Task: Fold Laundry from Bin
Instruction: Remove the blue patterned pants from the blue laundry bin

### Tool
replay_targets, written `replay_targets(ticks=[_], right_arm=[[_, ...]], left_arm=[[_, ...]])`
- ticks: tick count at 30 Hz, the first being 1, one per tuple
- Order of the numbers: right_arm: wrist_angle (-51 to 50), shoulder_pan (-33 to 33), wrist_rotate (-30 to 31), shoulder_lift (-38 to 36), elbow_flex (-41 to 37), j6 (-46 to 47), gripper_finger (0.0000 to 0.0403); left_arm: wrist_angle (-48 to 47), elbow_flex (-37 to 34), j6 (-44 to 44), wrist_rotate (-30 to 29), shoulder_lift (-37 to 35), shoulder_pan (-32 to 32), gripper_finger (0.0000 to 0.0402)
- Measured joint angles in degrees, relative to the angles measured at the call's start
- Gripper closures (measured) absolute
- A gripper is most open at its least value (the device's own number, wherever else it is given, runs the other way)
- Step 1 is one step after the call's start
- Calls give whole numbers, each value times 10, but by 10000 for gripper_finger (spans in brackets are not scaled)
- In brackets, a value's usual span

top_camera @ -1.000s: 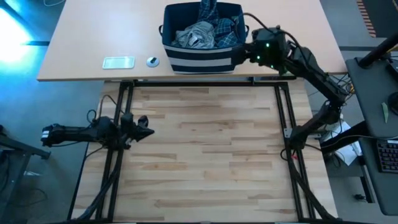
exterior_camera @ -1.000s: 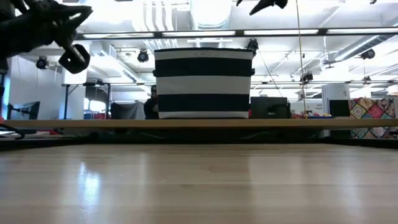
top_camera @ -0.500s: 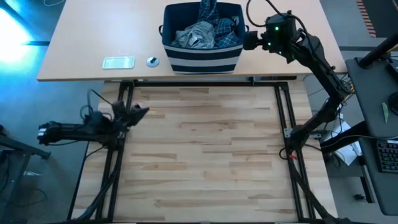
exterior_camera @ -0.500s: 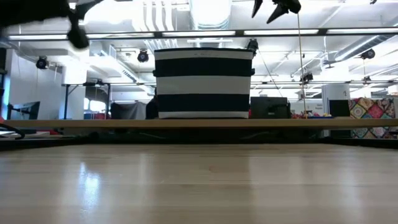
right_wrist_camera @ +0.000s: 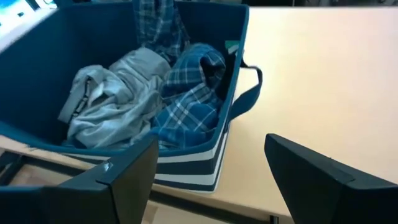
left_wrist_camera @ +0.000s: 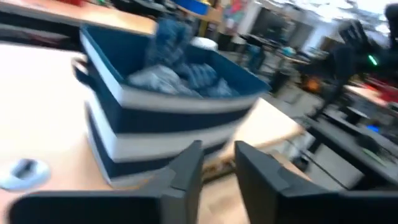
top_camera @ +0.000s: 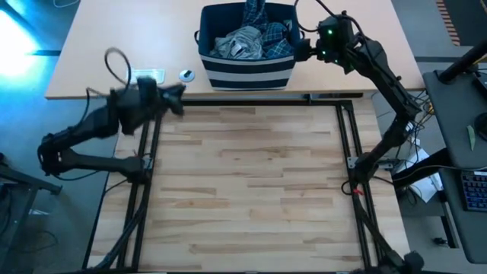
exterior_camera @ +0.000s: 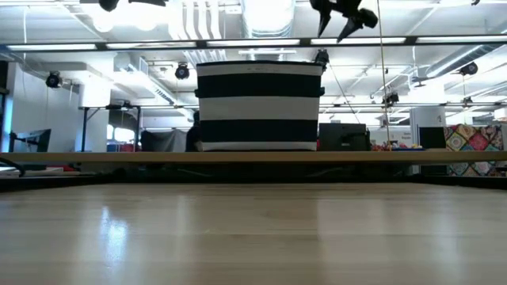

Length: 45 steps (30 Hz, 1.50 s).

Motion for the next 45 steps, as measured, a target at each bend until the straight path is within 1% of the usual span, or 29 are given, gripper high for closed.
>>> replay_targets(ticks=[1, 6, 8, 10, 13, 19, 23, 26, 30, 33, 35, 37, 40, 41, 42, 45], right_arm=[[0, -7, -8, 4, 0, -1, 107], [4, -40, -9, 25, 0, -9, 86], [10, -54, -24, 31, 0, -11, 79], [28, -68, -47, 35, -1, -12, 76], [59, -82, -72, 40, -1, -2, 74], [86, -91, -99, 58, 0, 9, 74], [87, -90, -100, 70, 0, 8, 74], [89, -90, -100, 78, 0, 22, 74], [96, -95, -101, 94, 0, 37, 74], [97, -97, -114, 113, 0, 51, 74], [97, -97, -114, 126, 0, 62, 74], [96, -97, -115, 135, 0, 68, 74], [95, -99, -115, 140, 0, 73, 74], [95, -99, -115, 140, 0, 73, 74], [95, -99, -114, 140, 0, 74, 74], [89, -100, -116, 140, 0, 75, 74]], left_arm=[[-15, 30, 2, 4, 17, 20, 284], [-81, 160, 2, 20, 112, 118, 195], [-98, 202, 3, 33, 148, 150, 164], [-101, 241, 10, 49, 182, 178, 140], [-111, 293, 13, 81, 231, 216, 120], [-124, 374, 26, 128, 319, 286, 120], [-126, 408, 31, 184, 373, 329, 123], [-125, 431, 34, 215, 410, 355, 124], [-127, 465, 38, 235, 459, 385, 124], [-135, 502, 23, 271, 495, 405, 124], [-159, 534, 9, 307, 525, 416, 126], [-196, 572, 4, 330, 560, 425, 129], [-253, 634, 3, 331, 613, 432, 134], [-247, 632, 4, 333, 618, 433, 136], [-236, 615, -1, 337, 614, 436, 138], [-240, 587, -12, 351, 612, 441, 146]])
